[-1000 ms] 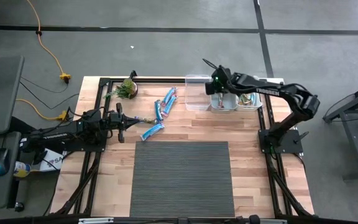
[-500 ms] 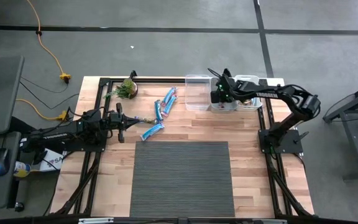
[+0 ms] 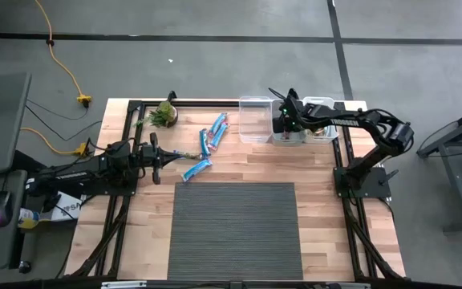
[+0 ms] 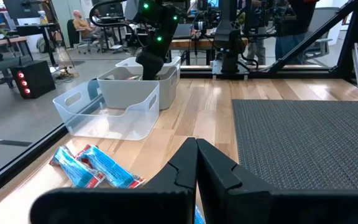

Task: Pick and place Granola Bars by type
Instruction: Put the red granola bar into the gray bin

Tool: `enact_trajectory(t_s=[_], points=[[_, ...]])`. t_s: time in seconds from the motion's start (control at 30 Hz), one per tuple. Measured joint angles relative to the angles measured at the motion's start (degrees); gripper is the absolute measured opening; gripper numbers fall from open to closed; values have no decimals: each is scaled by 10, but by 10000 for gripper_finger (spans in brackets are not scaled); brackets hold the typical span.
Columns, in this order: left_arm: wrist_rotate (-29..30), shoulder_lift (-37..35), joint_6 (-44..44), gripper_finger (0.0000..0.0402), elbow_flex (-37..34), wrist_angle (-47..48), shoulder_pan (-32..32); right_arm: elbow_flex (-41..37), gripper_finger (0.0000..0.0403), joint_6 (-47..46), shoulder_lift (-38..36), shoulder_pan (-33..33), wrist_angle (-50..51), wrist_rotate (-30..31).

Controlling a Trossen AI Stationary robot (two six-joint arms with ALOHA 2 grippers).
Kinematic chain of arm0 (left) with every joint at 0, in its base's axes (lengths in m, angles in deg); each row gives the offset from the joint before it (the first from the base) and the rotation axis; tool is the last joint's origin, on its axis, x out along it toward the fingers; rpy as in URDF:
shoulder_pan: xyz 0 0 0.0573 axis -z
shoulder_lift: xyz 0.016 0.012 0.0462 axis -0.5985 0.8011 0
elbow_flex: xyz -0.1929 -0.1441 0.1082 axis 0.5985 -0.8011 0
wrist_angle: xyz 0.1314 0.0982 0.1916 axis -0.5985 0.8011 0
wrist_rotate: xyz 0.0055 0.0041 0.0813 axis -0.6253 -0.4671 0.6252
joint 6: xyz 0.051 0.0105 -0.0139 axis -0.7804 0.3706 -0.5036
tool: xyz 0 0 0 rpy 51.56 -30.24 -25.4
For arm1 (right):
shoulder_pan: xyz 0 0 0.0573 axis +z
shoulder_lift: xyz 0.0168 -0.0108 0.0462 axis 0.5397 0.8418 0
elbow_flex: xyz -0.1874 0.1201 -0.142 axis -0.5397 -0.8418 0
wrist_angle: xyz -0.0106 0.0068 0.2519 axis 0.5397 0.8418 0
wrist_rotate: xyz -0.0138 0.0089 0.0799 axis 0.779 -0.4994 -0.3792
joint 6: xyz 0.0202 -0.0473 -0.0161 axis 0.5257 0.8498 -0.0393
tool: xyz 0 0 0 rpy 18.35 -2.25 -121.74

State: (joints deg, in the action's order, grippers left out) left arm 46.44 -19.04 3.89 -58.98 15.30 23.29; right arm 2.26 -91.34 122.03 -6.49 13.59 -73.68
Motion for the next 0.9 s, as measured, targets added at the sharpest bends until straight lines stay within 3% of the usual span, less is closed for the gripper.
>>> enact_trajectory(t_s=[0.63,0.9], points=[[0,0,0,1,0,0,0,1,160,11,0,0,1,-10],[0,0,0,1,0,0,0,45,182,51,0,0,50,2]])
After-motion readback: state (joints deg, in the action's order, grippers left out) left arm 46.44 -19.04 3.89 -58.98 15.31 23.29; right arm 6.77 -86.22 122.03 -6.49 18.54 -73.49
